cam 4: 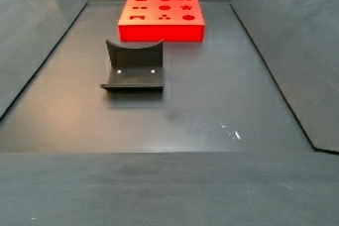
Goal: Insert the double-square object.
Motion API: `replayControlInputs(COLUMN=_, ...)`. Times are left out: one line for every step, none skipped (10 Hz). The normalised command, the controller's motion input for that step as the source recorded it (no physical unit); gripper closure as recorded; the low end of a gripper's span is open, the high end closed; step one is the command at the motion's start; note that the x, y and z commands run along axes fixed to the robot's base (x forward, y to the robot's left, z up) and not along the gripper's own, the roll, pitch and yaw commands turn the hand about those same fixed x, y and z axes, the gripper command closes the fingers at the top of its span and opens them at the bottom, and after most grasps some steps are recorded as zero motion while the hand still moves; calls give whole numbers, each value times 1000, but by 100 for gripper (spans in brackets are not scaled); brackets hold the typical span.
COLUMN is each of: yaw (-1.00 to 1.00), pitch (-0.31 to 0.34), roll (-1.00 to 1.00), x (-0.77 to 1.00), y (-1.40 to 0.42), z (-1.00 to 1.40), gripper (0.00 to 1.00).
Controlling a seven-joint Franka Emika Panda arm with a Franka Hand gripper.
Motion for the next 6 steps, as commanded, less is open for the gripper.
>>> replayControlInputs(yaw=89, pitch=-54, roll=0, x=1000, y=0, z=-97, gripper=100)
replayControlInputs(yaw=23, pitch=-4, roll=99, x=1000, y=0, z=-126, gripper=100)
replayControlInputs(yaw=0, pitch=0, roll=147, x=1000, y=0, z=-191, gripper=100)
replayControlInputs(yaw=0, pitch=-3, roll=43, x=1000, y=23, z=-260, gripper=100)
replayControlInputs(yaw=0, pitch=-63, roll=0, x=1000, y=37, z=-203, gripper=100)
replayControlInputs(yaw=0, pitch=-54, roll=13, x=1000, y=0, z=-149, gripper=100)
